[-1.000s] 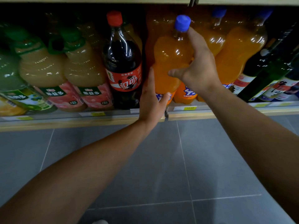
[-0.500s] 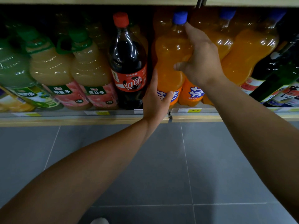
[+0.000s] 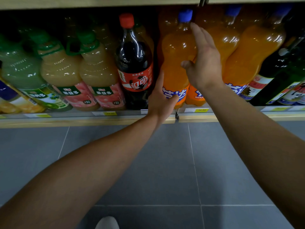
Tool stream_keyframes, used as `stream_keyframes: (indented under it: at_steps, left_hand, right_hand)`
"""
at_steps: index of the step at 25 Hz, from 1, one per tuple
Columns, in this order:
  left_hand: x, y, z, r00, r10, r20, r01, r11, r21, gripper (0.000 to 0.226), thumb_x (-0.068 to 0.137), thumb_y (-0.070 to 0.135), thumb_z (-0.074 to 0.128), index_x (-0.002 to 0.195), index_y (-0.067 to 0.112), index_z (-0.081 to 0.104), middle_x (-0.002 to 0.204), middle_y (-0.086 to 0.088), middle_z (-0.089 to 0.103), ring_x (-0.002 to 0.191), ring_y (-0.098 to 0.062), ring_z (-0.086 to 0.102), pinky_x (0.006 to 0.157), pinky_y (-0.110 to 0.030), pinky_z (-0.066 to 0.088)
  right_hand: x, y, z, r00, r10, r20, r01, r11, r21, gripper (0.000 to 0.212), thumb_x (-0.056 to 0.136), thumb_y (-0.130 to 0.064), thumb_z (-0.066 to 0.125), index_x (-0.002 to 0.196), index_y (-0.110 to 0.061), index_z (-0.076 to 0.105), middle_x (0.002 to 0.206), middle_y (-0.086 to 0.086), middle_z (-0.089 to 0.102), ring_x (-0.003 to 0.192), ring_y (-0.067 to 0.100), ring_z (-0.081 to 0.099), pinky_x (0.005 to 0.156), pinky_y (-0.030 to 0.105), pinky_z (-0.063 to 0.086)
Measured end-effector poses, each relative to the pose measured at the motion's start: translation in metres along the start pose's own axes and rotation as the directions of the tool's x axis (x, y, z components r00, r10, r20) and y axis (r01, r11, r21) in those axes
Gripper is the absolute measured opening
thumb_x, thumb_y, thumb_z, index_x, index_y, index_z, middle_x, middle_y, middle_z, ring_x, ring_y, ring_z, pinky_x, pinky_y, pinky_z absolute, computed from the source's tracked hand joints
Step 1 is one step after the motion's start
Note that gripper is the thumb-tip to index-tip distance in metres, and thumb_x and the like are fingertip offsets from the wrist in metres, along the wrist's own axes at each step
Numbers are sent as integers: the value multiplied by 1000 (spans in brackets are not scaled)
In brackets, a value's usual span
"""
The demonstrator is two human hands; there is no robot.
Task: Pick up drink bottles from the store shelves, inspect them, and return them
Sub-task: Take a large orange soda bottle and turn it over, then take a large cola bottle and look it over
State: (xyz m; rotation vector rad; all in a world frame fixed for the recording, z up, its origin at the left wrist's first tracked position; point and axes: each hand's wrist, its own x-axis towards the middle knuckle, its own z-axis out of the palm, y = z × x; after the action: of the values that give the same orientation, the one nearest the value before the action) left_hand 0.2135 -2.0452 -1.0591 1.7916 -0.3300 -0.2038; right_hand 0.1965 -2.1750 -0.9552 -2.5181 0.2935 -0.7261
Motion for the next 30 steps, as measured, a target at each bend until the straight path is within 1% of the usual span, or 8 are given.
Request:
stream_keyframes:
  at_steps: [6, 10, 14, 17, 21, 25, 28, 30]
  left_hand:
    - [-9, 8, 2, 998, -30, 63, 29, 999, 24, 102, 71, 22, 67, 156, 44, 13, 145, 11, 46, 128, -14, 53, 104, -45, 51]
    - [-14, 19, -15, 991, -39, 126, 21, 990, 140, 103, 72, 34, 70, 157, 38, 13, 154, 0, 43, 133, -22, 52, 108, -46, 47]
    - [-26, 28, -50, 987, -51, 150, 11, 967, 255, 77, 90, 15, 71, 155, 25, 31, 152, -8, 45, 122, -25, 59, 97, -33, 51]
    - [-35, 34, -94, 996, 58, 73, -77, 955, 285, 62, 87, 12, 71, 144, 23, 50, 137, -1, 60, 105, -17, 67, 92, -38, 56]
    - [-42, 42, -154, 982, 170, -76, -133, 926, 352, 51, 85, 11, 71, 134, 21, 58, 115, 15, 64, 90, 1, 65, 80, -17, 53]
    - [-40, 39, -180, 971, 184, -149, -111, 909, 402, 56, 87, 21, 73, 140, 24, 54, 128, 11, 62, 88, 14, 60, 73, -14, 53]
    - [-30, 37, -172, 973, 200, -115, -139, 905, 402, 67, 83, 22, 78, 144, 21, 49, 122, 13, 61, 92, 4, 62, 80, -12, 50]
    - [-20, 35, -160, 978, 198, -73, -163, 928, 336, 81, 79, 25, 83, 149, 19, 42, 125, 12, 60, 109, -2, 61, 91, -8, 46]
  right_hand:
    - [1, 1, -7, 999, -22, 42, 24, 999, -45, 87, 87, -3, 71, 157, -22, 23, 161, 4, 28, 144, 22, 35, 99, 15, 27]
    - [-11, 0, -5, 999, -44, -3, 43, 998, -55, 81, 84, -5, 72, 153, -17, 32, 154, 9, 33, 126, 28, 49, 96, 27, 45]
    - [-28, -18, 1, 951, -221, -214, 207, 974, -88, 46, 80, -16, 66, 125, -7, 60, 129, 14, 55, 109, 34, 54, 88, 29, 41]
    - [-27, -57, 20, 924, -332, -189, 345, 938, 41, 32, 79, -16, 64, 110, -7, 66, 112, 13, 61, 98, 34, 58, 82, 32, 44]
    - [-2, -101, 49, 974, -225, -29, 224, 936, 272, 55, 80, -24, 68, 130, -7, 55, 125, 12, 59, 115, 27, 57, 94, 26, 43]
    - [25, -112, 66, 996, -52, 67, 20, 911, 413, 61, 82, -35, 71, 134, -12, 49, 125, 2, 63, 116, 18, 59, 98, 31, 49]
    - [28, -114, 68, 999, -49, -18, 52, 918, 394, 47, 85, -37, 68, 121, -8, 57, 107, -4, 64, 103, 18, 63, 87, 23, 45]
    - [22, -110, 67, 992, -86, -92, 114, 923, 367, 40, 87, -41, 63, 111, -9, 62, 98, -5, 59, 96, 21, 61, 87, 32, 46]
